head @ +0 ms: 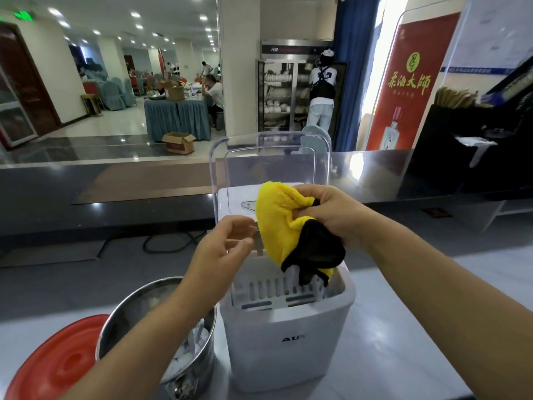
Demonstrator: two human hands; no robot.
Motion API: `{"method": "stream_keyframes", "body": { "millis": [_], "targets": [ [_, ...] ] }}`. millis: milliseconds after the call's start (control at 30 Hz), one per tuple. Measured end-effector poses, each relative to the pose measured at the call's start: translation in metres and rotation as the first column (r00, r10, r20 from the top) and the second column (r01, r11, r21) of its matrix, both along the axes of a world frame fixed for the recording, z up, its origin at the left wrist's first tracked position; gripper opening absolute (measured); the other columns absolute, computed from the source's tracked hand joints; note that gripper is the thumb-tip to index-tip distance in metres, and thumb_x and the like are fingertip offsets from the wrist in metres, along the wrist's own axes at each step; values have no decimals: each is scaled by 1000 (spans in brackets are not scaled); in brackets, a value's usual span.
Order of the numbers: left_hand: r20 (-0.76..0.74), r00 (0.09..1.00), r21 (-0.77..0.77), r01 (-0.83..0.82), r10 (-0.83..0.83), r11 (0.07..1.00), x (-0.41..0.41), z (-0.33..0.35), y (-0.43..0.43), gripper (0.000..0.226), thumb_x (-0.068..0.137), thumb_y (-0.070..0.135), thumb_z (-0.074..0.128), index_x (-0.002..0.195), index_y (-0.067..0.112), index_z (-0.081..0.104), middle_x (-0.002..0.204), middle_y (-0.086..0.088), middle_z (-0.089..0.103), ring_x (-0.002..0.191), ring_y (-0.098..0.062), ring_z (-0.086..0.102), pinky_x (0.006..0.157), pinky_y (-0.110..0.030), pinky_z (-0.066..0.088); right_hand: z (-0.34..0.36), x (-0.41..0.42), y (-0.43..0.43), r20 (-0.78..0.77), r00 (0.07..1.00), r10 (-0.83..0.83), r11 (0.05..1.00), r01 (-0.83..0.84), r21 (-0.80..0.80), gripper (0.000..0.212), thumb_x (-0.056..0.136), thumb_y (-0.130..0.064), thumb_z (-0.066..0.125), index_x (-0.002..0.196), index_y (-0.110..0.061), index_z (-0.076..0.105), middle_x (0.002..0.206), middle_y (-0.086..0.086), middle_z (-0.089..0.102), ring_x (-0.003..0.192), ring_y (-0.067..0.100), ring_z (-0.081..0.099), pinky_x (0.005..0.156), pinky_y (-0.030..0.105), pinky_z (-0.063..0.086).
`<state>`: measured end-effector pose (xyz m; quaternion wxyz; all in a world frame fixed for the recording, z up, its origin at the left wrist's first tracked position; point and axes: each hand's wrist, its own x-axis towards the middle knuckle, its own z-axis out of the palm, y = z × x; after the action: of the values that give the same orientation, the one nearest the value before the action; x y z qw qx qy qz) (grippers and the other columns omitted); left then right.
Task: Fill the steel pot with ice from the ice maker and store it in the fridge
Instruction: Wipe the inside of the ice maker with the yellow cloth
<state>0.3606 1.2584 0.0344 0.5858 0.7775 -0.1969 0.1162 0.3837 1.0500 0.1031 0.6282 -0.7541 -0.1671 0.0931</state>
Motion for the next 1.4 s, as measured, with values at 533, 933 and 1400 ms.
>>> {"method": "stream_keyframes", "body": {
  "millis": [533, 933, 1400],
  "targets": [
    [390, 895, 484, -399, 216, 779, 6, 28, -14, 48, 79, 19, 67, 126, 20, 55, 102, -1, 46, 85, -24, 53, 63, -31, 45, -36, -7, -24, 271, 800, -536, 658, 597, -460, 9, 84, -14, 66, 84, -23, 69, 86, -7, 67, 86, 11, 63, 83, 35, 54],
    [-29, 971, 986, -10, 237, 164, 18, -13, -67, 49, 86, 8, 53, 131, 3, 35, 127, -14, 56, 116, -34, 54, 83, -38, 45, -76, 2, -28, 21, 843, -537, 677, 446, -586, 30, 81, -25, 71, 100, -17, 50, 95, 4, 58, 86, 20, 60, 74, 36, 53],
    [-169, 932, 847, -29, 321, 530, 29, -22, -91, 21, 83, 20, 60, 100, 10, 55, 106, -12, 64, 99, -32, 60, 71, -32, 44, -80, 23, -49, 22, 929, -371, 678, 287, -676, 30, 79, -21, 69, 98, -18, 46, 89, 2, 55, 79, 17, 56, 61, 28, 46]
  ]
}}
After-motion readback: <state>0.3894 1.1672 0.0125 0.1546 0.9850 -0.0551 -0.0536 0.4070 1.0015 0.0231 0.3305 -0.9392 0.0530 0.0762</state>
